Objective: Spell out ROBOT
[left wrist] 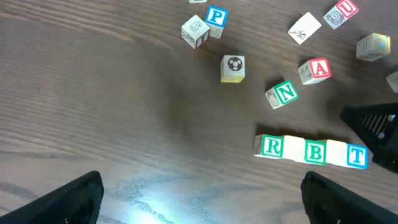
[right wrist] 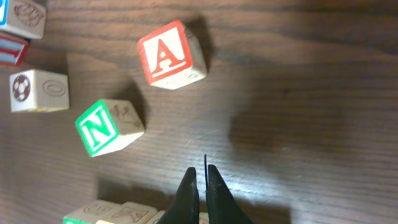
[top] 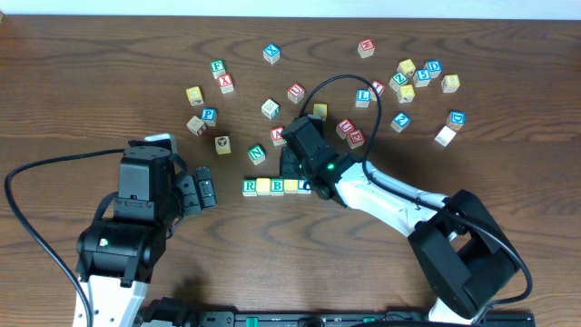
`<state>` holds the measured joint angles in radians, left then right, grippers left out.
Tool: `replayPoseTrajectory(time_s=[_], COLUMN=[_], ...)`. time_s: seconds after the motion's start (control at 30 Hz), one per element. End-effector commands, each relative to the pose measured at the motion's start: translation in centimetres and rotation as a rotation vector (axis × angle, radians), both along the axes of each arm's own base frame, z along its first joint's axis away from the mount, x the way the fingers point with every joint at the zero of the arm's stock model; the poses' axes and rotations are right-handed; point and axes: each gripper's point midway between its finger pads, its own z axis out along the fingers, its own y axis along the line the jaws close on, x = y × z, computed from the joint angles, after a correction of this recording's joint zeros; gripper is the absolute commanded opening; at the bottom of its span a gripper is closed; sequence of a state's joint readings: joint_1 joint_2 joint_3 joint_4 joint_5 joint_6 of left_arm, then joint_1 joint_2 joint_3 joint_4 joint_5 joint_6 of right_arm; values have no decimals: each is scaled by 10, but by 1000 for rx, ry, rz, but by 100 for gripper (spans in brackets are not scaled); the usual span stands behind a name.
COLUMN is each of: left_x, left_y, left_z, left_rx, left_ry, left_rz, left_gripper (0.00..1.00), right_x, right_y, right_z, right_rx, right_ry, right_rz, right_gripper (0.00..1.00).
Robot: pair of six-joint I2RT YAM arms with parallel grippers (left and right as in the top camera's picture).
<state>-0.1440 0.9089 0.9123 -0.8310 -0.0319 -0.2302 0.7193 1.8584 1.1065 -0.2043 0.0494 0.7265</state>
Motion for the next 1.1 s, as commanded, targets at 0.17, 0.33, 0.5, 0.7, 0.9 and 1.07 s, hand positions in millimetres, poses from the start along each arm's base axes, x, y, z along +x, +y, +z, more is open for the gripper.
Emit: replayPoseTrajectory(time_s=[0.17, 0.33, 0.5, 0.7, 0.9, 1.07], left_x=[3, 3, 3, 3, 3, 3], left_y=[2, 2, 2, 2, 2, 2], left_z=[8, 8, 8, 8, 8, 8], left_rx=[9, 8, 8, 8, 8, 8], left_ry=[-20, -20, -20, -20, -20, -20], left_rz=[-1, -1, -1, -1, -1, -1], left_gripper=[100, 100, 100, 100, 100, 100], right_x=[-21, -24, -21, -21, -22, -22], right_y=[17, 6, -5, -8, -8, -8], right_z=[-4, -9, -11, -19, -31, -33], right_rx=[-20, -87, -135, -154, -169, -171], right_ry=[11, 5, -3, 3, 19, 21], right_rz=[66, 20, -10, -15, -13, -13], right_gripper=[1, 1, 1, 1, 1, 1])
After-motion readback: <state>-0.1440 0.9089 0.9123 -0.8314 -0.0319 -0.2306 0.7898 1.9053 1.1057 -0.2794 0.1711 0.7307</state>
